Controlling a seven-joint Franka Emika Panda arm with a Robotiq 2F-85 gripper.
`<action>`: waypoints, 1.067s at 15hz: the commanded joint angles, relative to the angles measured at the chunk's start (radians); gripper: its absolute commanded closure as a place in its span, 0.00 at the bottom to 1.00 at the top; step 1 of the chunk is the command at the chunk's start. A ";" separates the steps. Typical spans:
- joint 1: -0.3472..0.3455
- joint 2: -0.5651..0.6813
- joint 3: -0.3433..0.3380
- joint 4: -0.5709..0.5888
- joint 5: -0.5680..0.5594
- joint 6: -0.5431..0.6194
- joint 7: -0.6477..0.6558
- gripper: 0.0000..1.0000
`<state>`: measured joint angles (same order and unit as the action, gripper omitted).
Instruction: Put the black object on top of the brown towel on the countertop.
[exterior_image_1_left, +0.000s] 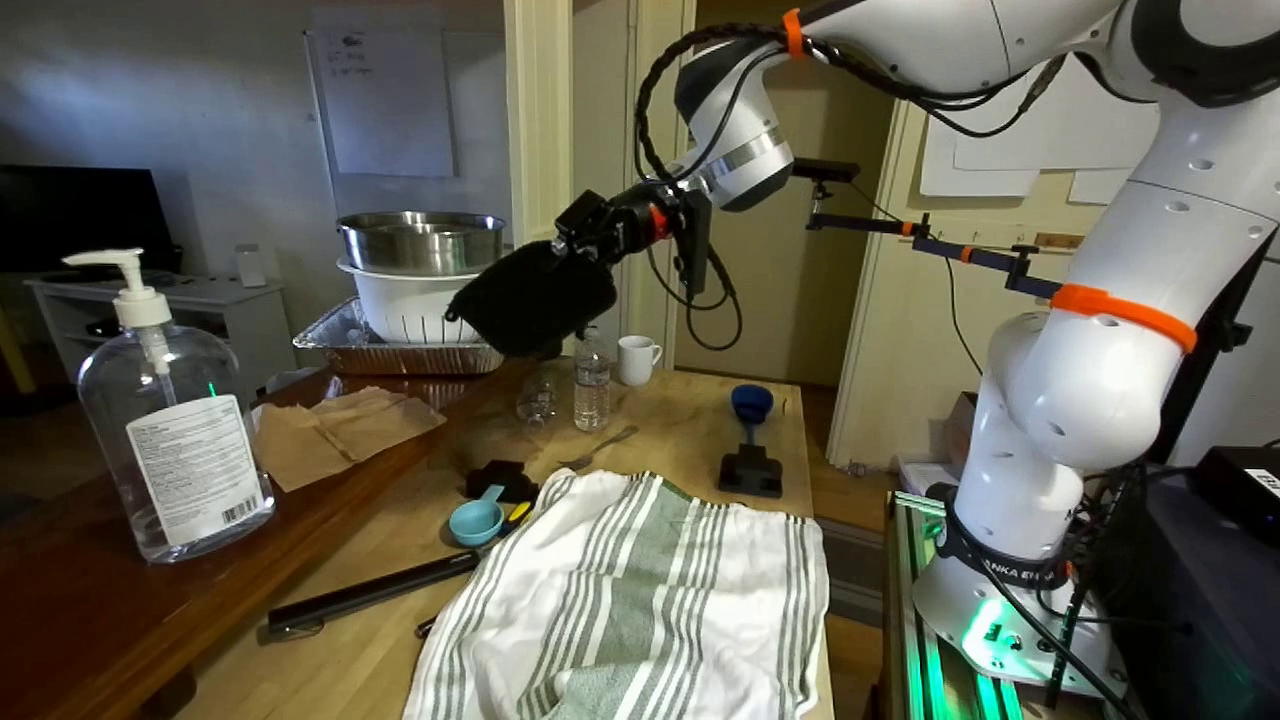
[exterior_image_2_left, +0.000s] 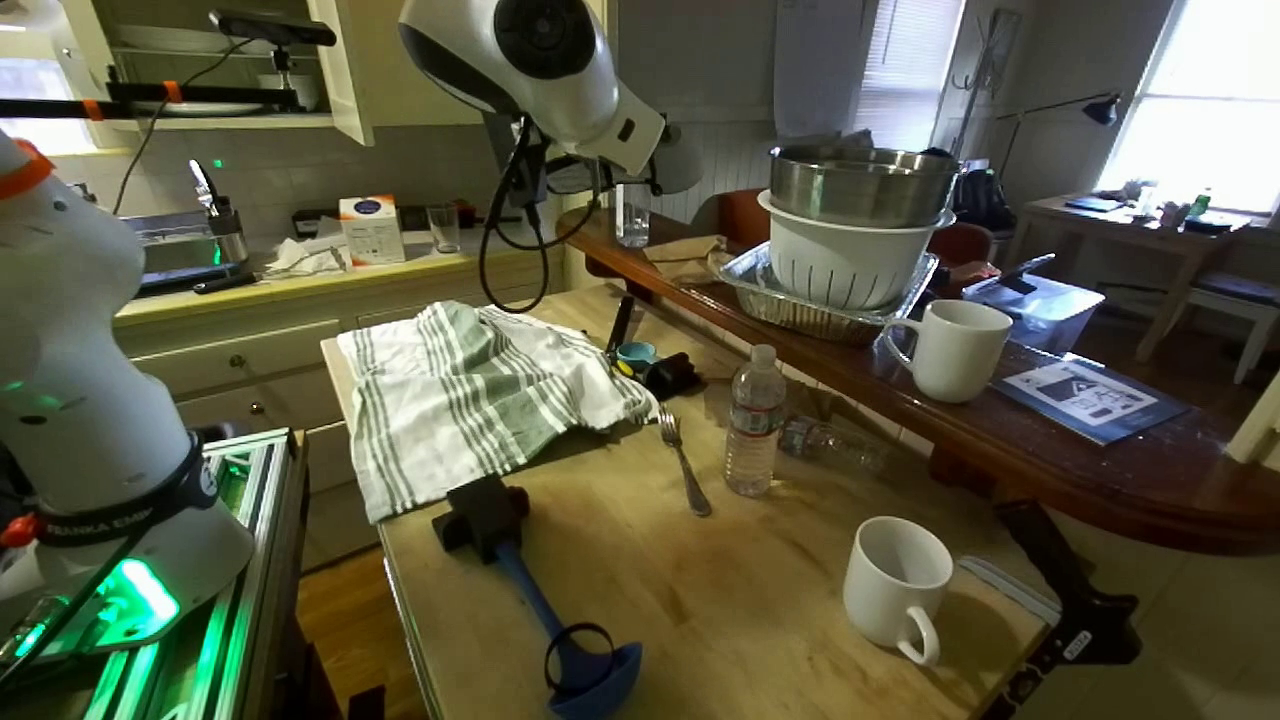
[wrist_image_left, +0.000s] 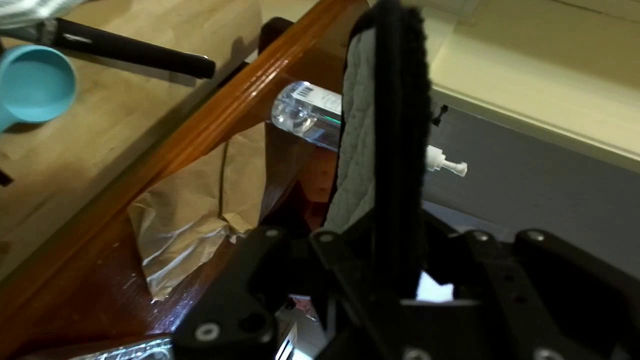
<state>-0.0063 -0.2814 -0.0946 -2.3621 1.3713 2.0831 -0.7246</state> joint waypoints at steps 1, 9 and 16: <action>0.047 0.116 0.101 0.082 0.237 0.138 -0.023 0.97; 0.145 0.402 0.269 0.355 0.690 0.661 -0.130 0.97; 0.157 0.546 0.246 0.479 1.013 0.675 -0.407 0.97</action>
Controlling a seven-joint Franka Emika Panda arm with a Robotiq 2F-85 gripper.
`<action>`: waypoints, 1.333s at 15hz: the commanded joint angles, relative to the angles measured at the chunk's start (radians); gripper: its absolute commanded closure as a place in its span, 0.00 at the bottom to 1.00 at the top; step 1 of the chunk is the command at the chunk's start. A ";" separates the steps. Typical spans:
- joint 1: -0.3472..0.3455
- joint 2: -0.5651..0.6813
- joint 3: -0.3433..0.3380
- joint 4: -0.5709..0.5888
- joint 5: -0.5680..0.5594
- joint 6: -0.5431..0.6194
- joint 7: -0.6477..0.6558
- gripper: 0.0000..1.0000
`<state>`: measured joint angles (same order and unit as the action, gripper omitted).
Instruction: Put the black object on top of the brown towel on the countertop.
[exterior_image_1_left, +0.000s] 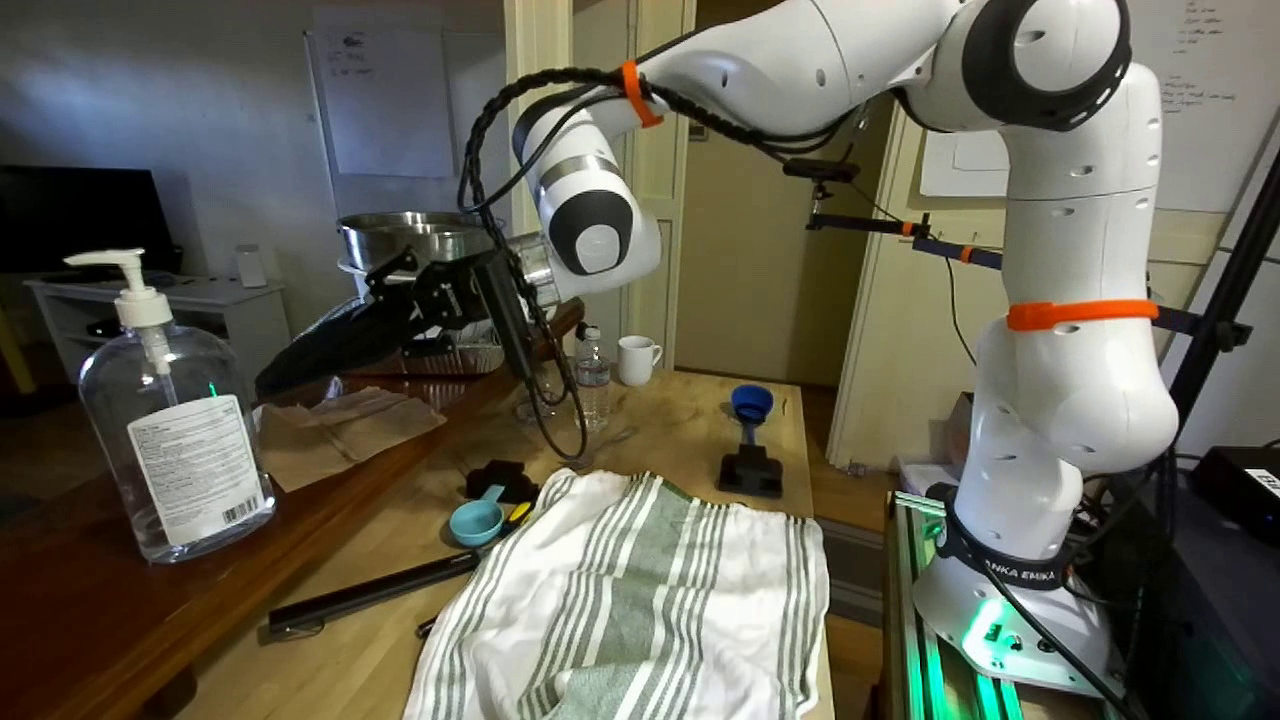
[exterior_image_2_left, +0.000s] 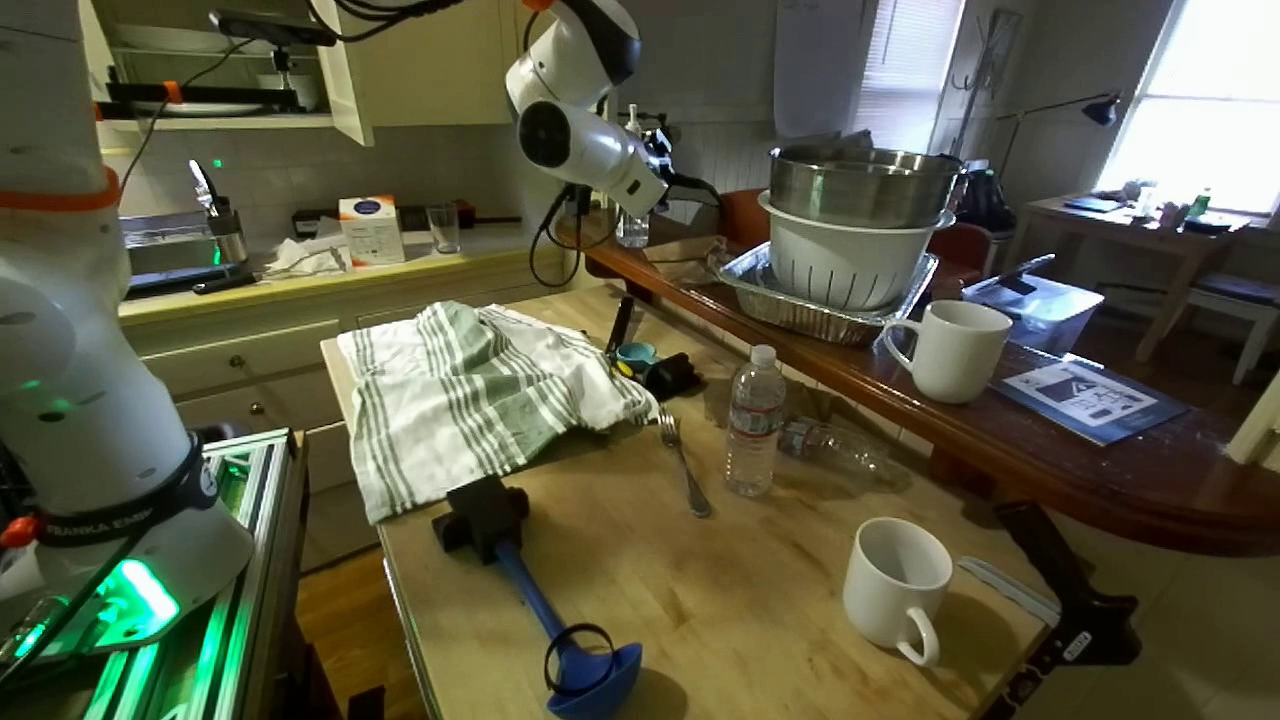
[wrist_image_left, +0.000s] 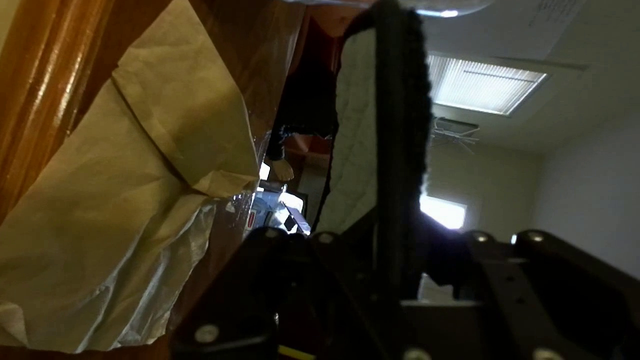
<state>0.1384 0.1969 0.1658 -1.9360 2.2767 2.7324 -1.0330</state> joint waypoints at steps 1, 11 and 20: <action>0.016 0.088 -0.020 0.061 0.137 0.033 -0.137 0.97; 0.034 0.261 -0.017 0.138 0.192 0.075 -0.224 0.94; 0.158 0.117 -0.008 0.026 -0.395 0.441 0.249 0.11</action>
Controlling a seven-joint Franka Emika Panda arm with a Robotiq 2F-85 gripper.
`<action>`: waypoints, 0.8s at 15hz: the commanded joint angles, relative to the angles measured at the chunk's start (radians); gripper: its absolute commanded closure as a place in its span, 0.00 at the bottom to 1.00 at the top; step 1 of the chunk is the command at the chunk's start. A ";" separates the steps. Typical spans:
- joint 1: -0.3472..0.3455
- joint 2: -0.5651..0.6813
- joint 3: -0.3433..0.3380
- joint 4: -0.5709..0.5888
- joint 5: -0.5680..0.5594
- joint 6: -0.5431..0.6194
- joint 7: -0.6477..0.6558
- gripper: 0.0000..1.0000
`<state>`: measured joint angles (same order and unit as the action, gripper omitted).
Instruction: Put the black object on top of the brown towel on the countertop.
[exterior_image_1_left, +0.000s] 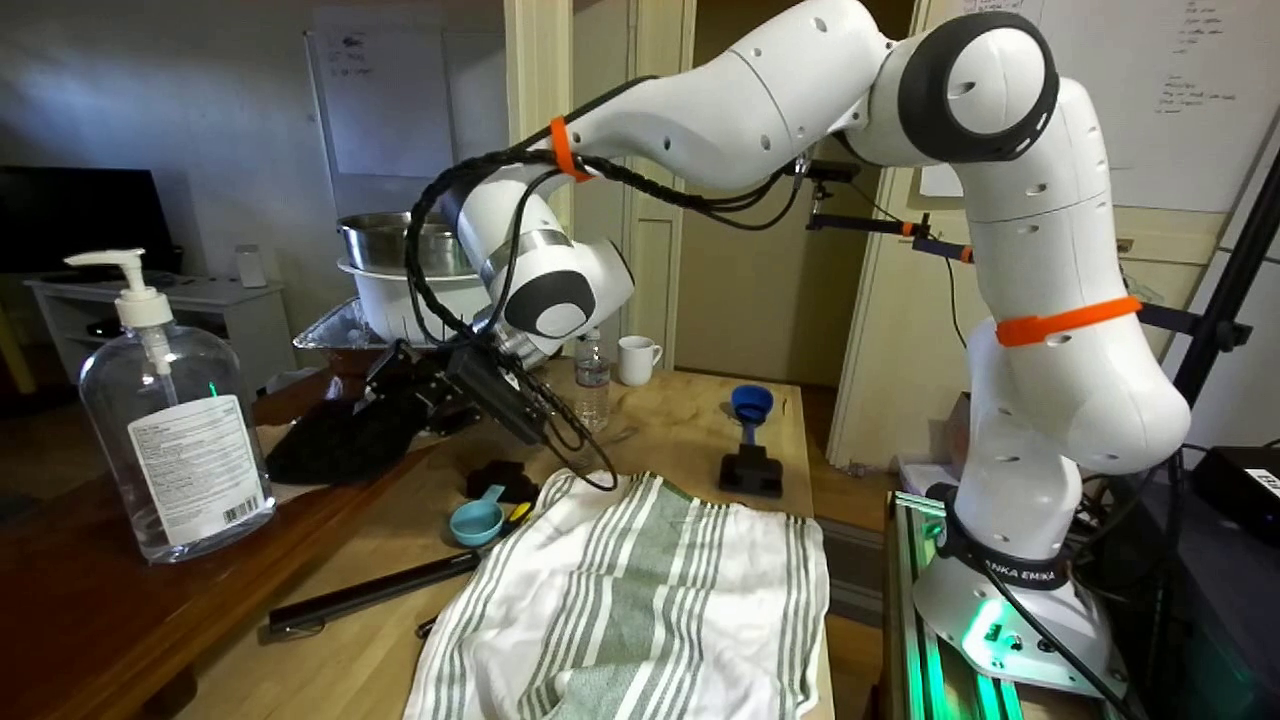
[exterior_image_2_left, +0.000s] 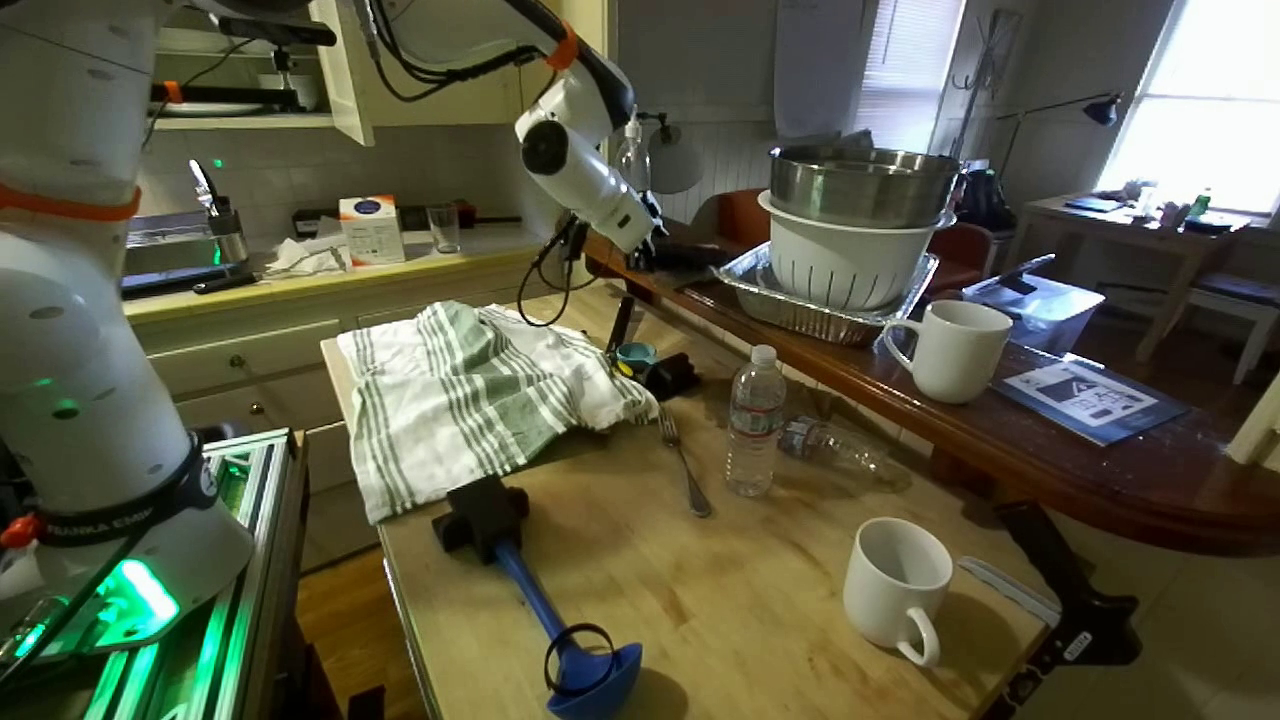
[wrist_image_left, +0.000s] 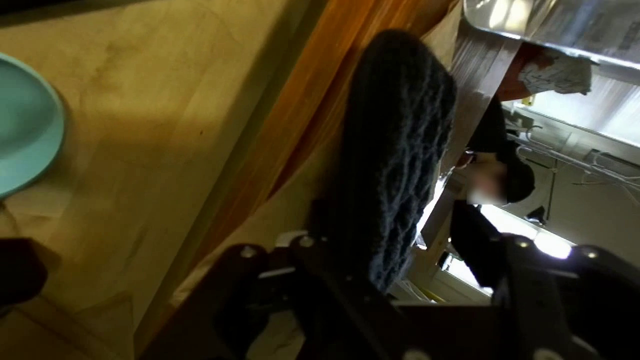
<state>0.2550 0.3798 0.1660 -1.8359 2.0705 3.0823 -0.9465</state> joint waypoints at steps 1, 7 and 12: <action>-0.010 -0.076 0.057 -0.084 -0.230 0.118 0.164 0.04; -0.012 -0.114 0.055 -0.144 -0.507 0.102 0.281 0.00; -0.013 -0.098 0.015 -0.118 -0.645 0.057 0.339 0.00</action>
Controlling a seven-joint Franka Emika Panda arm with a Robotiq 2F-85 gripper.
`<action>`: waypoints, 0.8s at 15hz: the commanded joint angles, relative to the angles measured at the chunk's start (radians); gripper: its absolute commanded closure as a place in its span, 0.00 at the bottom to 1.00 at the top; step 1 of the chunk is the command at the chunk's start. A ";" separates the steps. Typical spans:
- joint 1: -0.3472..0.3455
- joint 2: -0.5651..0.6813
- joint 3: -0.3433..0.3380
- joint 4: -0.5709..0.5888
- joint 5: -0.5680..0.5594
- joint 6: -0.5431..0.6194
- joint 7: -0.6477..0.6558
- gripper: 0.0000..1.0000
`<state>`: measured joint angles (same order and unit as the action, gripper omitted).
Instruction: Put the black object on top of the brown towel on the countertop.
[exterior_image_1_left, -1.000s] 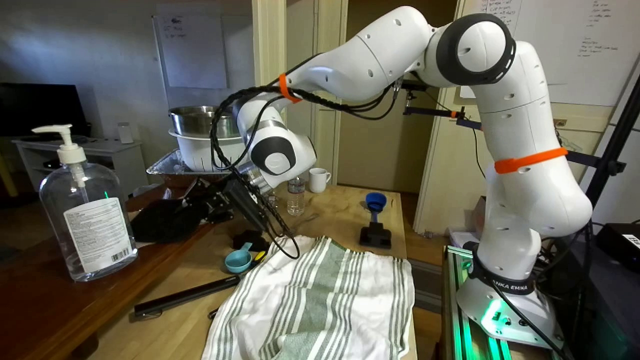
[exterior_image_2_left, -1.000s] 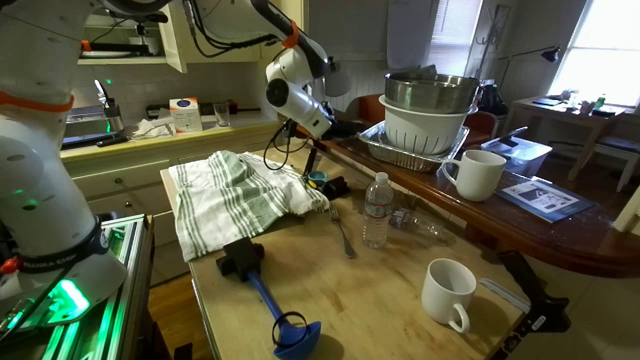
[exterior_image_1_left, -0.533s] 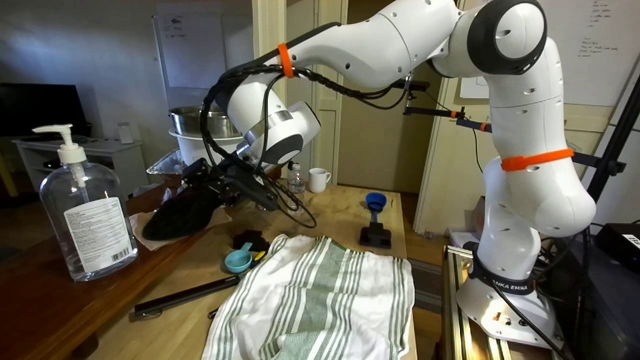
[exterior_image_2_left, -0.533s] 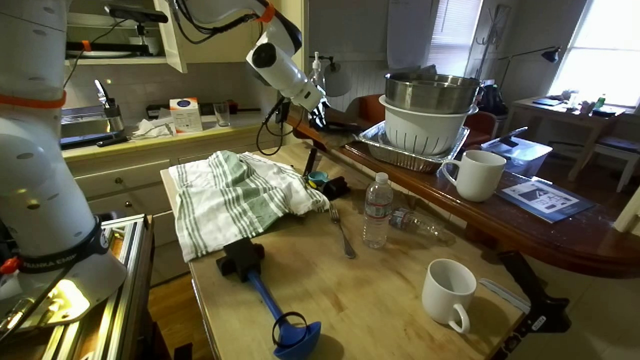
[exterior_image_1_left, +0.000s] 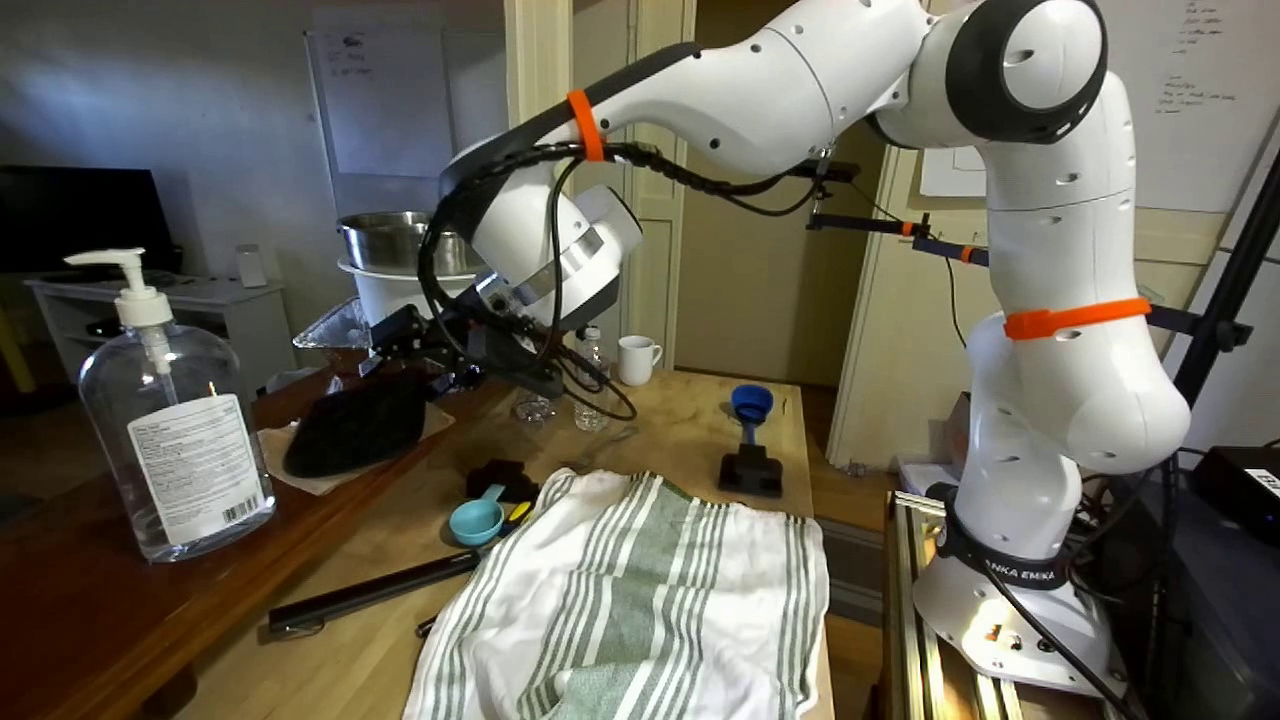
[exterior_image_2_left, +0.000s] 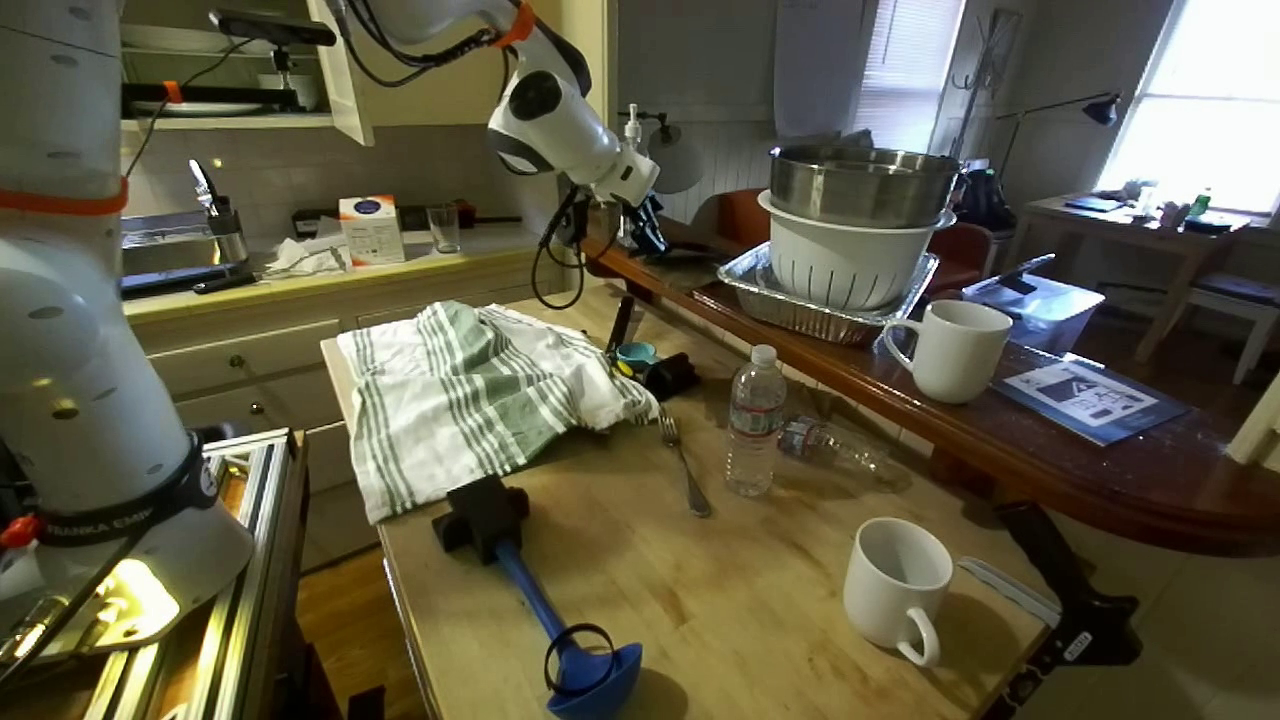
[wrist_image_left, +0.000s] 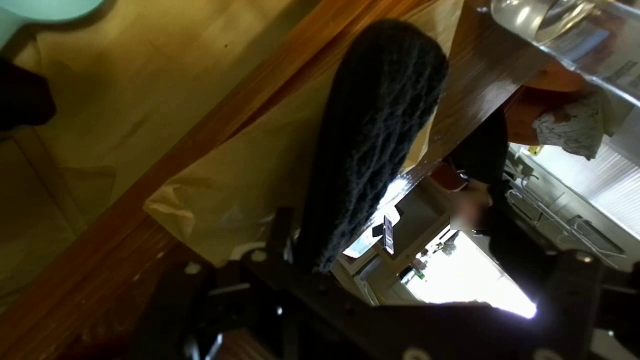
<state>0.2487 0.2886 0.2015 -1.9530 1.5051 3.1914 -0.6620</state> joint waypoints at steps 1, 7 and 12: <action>-0.008 0.000 -0.026 0.016 -0.099 -0.071 0.061 0.00; 0.037 -0.033 -0.095 -0.030 -0.301 -0.095 0.236 0.00; 0.320 -0.193 -0.471 -0.347 -0.722 -0.113 0.541 0.00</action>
<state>0.4190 0.2204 -0.0723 -2.1024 0.9797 3.1188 -0.2708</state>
